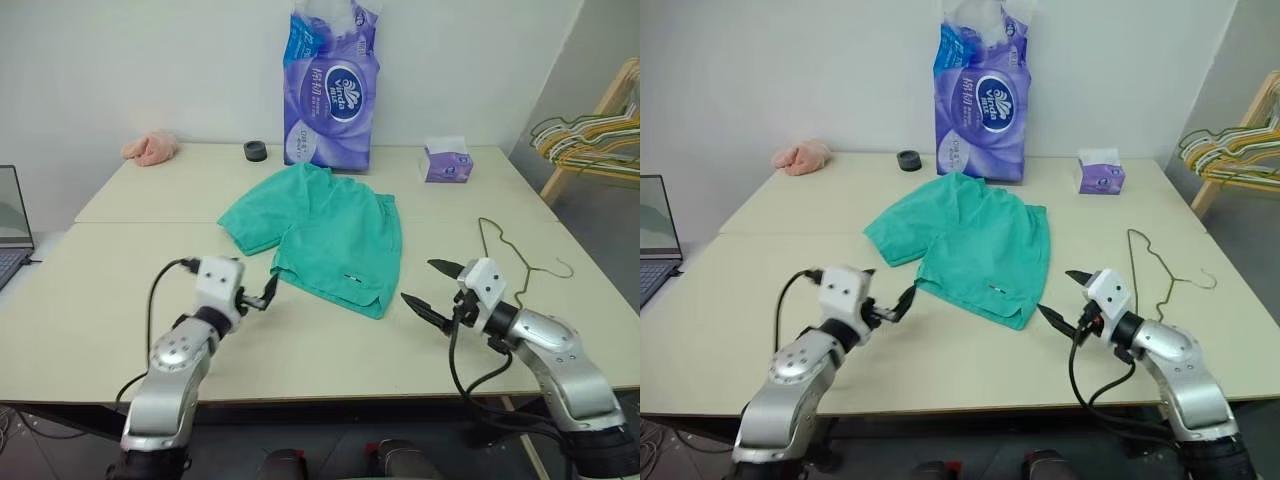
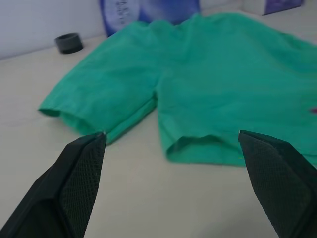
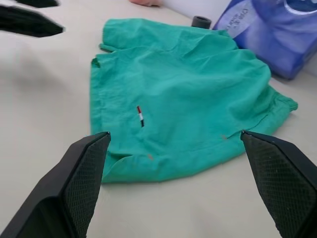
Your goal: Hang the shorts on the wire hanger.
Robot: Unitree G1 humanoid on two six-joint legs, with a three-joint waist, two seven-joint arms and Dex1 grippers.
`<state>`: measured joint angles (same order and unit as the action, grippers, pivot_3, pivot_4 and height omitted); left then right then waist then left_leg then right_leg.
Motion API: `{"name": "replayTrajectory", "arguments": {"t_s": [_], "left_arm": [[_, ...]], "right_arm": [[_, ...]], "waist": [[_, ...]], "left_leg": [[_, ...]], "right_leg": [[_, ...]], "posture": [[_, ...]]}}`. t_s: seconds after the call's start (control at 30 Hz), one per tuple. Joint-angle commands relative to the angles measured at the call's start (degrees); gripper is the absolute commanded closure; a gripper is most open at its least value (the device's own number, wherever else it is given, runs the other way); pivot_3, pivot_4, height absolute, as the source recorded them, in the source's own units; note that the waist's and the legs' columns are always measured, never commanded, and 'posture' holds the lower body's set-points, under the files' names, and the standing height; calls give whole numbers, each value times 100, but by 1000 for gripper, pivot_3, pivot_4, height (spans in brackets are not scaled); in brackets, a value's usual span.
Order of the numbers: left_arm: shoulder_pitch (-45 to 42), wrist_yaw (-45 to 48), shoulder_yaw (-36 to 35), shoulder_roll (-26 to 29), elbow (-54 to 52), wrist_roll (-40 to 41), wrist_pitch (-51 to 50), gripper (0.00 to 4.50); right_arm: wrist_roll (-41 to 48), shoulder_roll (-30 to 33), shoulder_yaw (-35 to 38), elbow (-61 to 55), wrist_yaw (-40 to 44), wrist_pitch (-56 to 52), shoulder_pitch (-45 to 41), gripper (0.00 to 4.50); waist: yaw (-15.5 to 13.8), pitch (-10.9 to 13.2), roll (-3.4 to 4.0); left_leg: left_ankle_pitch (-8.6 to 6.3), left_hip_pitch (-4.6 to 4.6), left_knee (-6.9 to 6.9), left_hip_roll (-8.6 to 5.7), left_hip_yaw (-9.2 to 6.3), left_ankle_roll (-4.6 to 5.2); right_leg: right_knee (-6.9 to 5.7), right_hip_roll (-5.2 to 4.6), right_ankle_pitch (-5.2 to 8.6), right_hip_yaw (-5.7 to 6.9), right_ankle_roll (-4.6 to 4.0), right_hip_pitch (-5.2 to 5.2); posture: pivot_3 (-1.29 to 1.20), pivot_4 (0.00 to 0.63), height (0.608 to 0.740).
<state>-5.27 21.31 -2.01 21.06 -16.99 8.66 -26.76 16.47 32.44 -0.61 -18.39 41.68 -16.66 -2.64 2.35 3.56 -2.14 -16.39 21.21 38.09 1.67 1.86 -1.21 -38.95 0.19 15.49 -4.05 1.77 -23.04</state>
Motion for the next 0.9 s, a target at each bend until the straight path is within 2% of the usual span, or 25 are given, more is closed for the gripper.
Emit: {"name": "replayTrajectory", "arguments": {"t_s": [0.03, 0.27, 0.5, 0.6, 0.83, 0.9], "left_arm": [[-718, 834, 739, 88, 308, 226, -471, 31], [-2014, 1464, 1415, -432, 1470, 409, -952, 31], [-2787, 1450, 1817, -993, 2665, 176, -1225, 31], [-2788, 1377, 2037, -964, 2842, -76, -1268, 31], [-2532, 1498, 2008, -631, 2628, -135, -1649, 31], [-2428, 1540, 2006, -518, 2541, -120, -1724, 404]], "right_arm": [[590, 399, 348, -831, 282, -627, 229, 0], [779, 591, 348, -1458, 171, -1010, 539, 0], [667, 541, 319, -1491, 117, -838, 773, 0], [691, 562, 386, -1473, 148, -801, 824, 0], [699, 684, 393, -1379, 305, -740, 756, 0], [737, 698, 361, -1370, 339, -772, 659, 0]], "waist": [[35, 10, 13], [403, 24, 17], [667, 58, 19], [758, 84, 25], [904, 116, 24], [908, 116, 24]], "left_leg": [[0, 1, 1, -1, -1, 0], [-1, 3, 1, -3, -5, 1], [-2, 4, -4, -2, -18, 2], [-2, 6, -7, -2, -19, 2], [-2, 23, -7, 1, -35, 2], [-2, 21, -9, 2, -36, 2]], "right_leg": [[0, 1, 2, 0, 3, 0], [4, 11, 4, -8, 9, 1], [9, 19, 7, -9, 10, 0], [14, 19, 7, -10, 11, 0], [18, 20, 7, -9, 11, -8], [18, 20, 8, -9, 10, -8]], "posture": [[-153, 66, 740], [-209, 76, 740], [-240, 81, 740], [-248, 85, 740], [-241, 89, 740], [-239, 90, 740]]}}
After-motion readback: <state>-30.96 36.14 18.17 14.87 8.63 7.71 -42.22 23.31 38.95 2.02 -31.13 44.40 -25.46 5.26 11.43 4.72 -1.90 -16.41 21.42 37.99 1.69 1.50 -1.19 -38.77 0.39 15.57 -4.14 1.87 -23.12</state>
